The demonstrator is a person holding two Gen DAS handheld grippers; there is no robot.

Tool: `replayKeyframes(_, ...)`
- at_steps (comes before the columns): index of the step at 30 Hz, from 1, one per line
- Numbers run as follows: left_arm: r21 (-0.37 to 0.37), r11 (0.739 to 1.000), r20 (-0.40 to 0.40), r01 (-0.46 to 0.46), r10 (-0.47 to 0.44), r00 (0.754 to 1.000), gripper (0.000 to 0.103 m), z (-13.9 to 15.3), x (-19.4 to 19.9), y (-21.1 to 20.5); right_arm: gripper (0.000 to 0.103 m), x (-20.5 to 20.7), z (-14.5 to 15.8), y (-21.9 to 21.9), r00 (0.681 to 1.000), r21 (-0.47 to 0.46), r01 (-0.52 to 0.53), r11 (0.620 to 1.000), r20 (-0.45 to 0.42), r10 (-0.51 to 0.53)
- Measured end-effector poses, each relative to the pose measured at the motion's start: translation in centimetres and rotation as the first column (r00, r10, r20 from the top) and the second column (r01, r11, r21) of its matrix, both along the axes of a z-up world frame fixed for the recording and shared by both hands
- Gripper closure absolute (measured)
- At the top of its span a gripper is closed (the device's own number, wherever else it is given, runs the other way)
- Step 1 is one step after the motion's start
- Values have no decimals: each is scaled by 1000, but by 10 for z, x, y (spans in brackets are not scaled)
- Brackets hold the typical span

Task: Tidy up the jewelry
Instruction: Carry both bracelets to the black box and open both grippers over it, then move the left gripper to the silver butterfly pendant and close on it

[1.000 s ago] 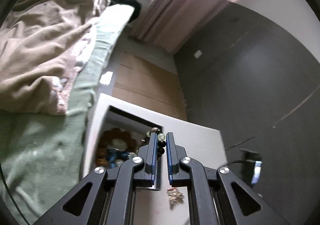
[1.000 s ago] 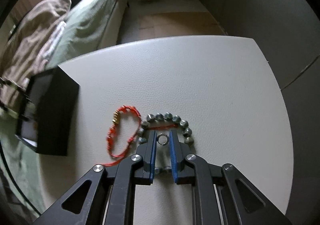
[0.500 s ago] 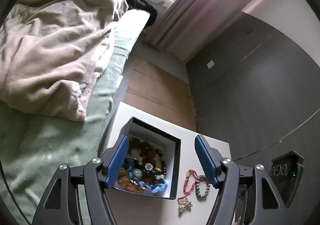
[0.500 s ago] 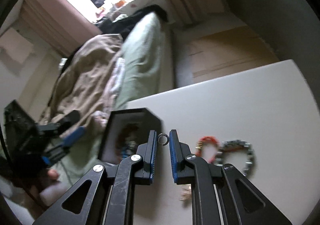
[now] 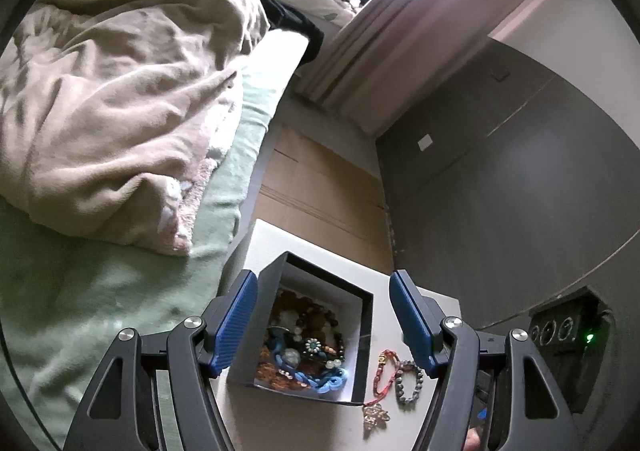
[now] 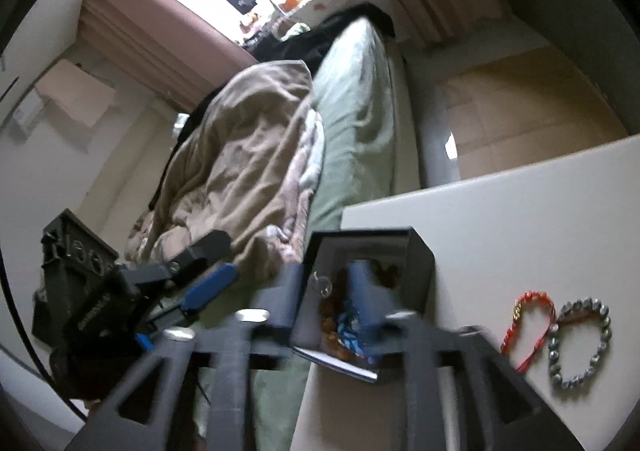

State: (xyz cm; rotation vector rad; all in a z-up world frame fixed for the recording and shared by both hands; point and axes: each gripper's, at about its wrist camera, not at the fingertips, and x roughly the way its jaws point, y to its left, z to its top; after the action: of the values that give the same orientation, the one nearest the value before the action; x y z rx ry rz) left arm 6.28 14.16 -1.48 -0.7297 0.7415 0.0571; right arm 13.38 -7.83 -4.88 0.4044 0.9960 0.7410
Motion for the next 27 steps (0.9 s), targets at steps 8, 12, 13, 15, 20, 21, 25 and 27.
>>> replayKeyframes(8,25,999,-21,22,-22,1000,34,0,-2,-8,46,-3,-5,-39,998,-107,57,993,-22,-60)
replayKeyframes(12,50,997,-34,52,-50,998,34,0,-4,-19,46,-7,-8,-62,995,-146,85,986,-38,-91)
replayKeyframes(13,56,997,-37,59,-57,998,34,0,-4,-22,46,-8,-9,-68,994,-151,93,984,-43,-101)
replayKeyframes(15,74,994,-46,77,-74,996,34,0,-5,-31,46,-9,-12,-79,991,-170,111,979,-53,-121)
replayKeyframes(20,118,984,-85,130,-121,989,34,-5,-4,-57,46,-13,-14,-101,985,-177,143,974,-66,-157)
replayKeyframes(21,122,982,-90,143,-133,987,34,-6,-5,-62,46,-15,-13,-106,984,-180,151,972,-65,-165)
replayKeyframes(25,157,970,-120,188,-170,978,34,-10,-6,-84,46,-20,-13,-120,980,-196,172,965,-67,-188)
replayKeyframes(27,184,959,-139,214,-191,972,34,-13,-7,-99,46,-23,-15,-128,976,-197,183,963,-77,-202)
